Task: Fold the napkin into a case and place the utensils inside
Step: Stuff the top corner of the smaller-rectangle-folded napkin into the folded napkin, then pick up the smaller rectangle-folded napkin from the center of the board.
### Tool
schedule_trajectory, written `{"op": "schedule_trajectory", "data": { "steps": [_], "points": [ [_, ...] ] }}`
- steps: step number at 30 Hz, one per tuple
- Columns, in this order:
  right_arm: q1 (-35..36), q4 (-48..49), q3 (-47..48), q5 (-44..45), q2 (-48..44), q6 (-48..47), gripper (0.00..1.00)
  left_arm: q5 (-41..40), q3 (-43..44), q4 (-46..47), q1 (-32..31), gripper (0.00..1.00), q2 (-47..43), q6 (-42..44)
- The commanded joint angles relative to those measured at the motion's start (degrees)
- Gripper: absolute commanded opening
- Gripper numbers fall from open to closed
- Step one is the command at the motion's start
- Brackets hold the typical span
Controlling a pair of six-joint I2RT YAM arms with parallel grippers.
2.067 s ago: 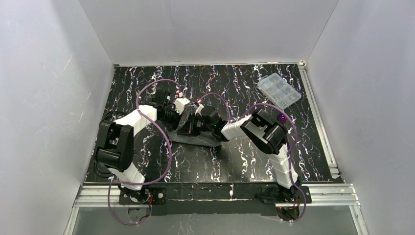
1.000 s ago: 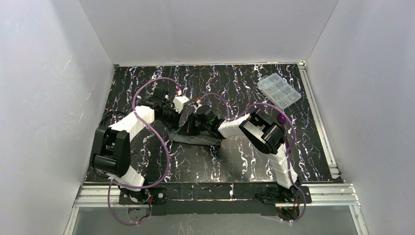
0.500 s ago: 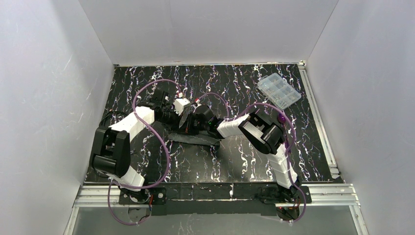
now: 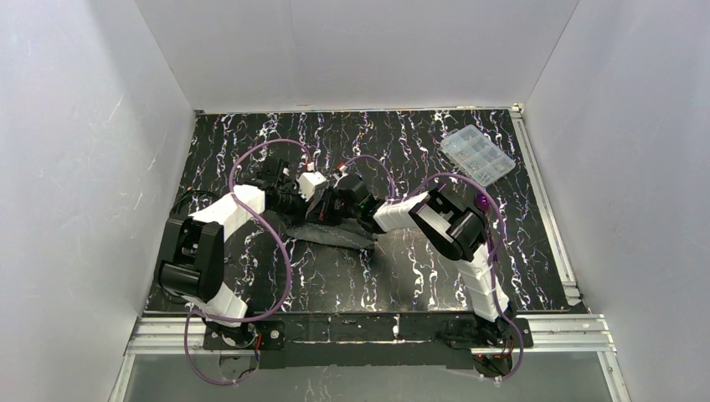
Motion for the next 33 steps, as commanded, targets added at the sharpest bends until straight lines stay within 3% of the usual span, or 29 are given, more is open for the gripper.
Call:
{"op": "schedule_trajectory", "data": {
  "steps": [1, 9, 20, 29, 33],
  "points": [
    [-1.3, 7.0, -0.9, 1.5, -1.3, 1.1, 0.04, -3.0, -2.4, -0.3, -0.4, 0.0, -0.4, 2.4],
    [-2.4, 13.0, -5.9, -0.5, -3.5, 2.4, 0.05, -6.4, -4.8, 3.5, -0.6, 0.0, 1.2, 5.5],
    [-6.4, 5.3, -9.7, -11.4, -12.3, -9.1, 0.06, -5.7, -3.8, 0.9, -1.3, 0.0, 1.5, 6.3],
    [-11.3, -12.1, -12.9, -21.5, -20.3, -29.0, 0.1, -4.4, -4.3, -1.4, -1.4, 0.0, 1.5, 10.4],
    [-11.4, -27.6, -13.5, -20.3, -25.2, -41.1, 0.17, -4.8, -4.1, -1.1, -1.4, 0.0, 1.3, 11.0]
  ]
}}
